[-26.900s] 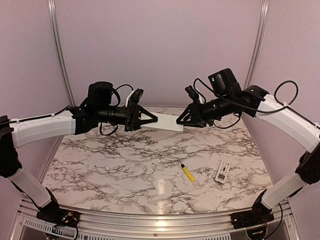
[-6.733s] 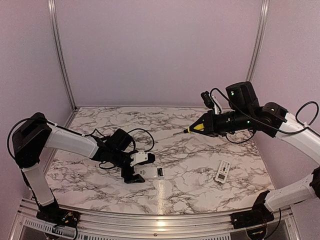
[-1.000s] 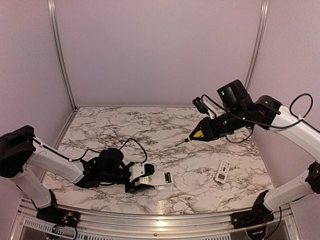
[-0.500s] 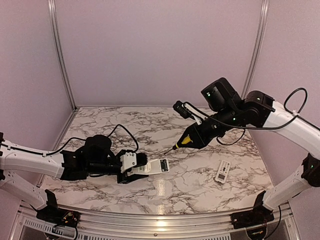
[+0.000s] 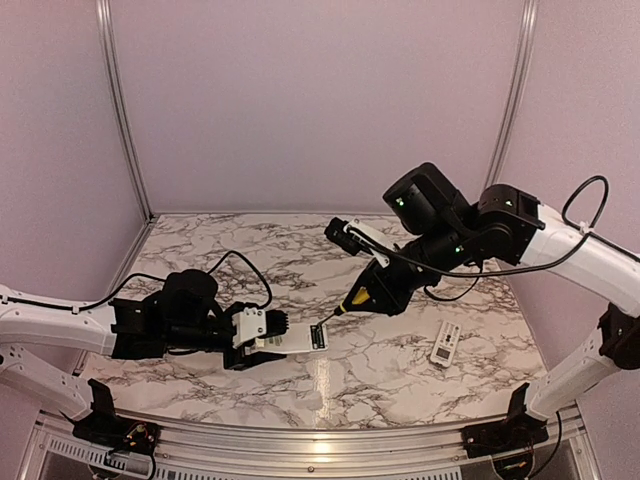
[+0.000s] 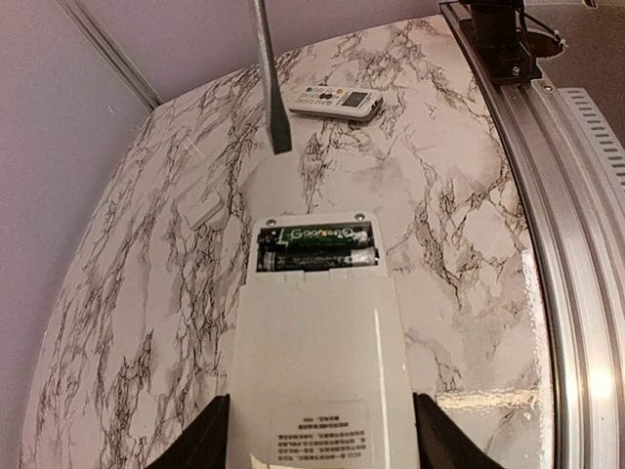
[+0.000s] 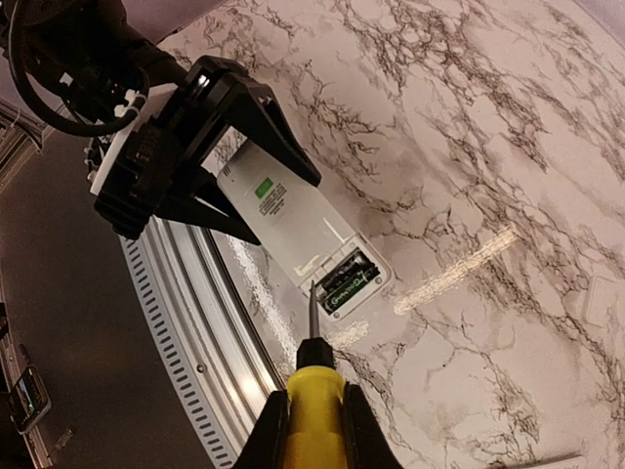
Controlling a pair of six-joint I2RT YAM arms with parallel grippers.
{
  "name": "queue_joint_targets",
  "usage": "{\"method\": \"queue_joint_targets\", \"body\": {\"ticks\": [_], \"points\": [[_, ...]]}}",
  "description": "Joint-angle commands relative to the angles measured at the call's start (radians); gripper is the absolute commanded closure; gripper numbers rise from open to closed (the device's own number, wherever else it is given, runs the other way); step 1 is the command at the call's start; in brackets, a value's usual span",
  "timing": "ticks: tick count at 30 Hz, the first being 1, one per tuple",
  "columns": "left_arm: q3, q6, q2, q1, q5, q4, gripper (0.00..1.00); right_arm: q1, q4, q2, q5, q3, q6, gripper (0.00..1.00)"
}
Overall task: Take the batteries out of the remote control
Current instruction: Remove the battery from the remote control without the battery cover.
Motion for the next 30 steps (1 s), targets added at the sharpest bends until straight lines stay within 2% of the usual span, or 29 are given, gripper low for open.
{"method": "queue_joint_targets", "body": {"ticks": [1, 30], "points": [[0.029, -0.027, -0.030, 0.004, 0.013, -0.016, 1.00, 0.011, -0.031, 0.023, 0.033, 0.063, -0.032, 1.00], [0.043, -0.079, -0.016, 0.004, 0.106, -0.028, 1.00, 0.011, -0.060, 0.143, 0.076, 0.097, -0.117, 1.00]]}}
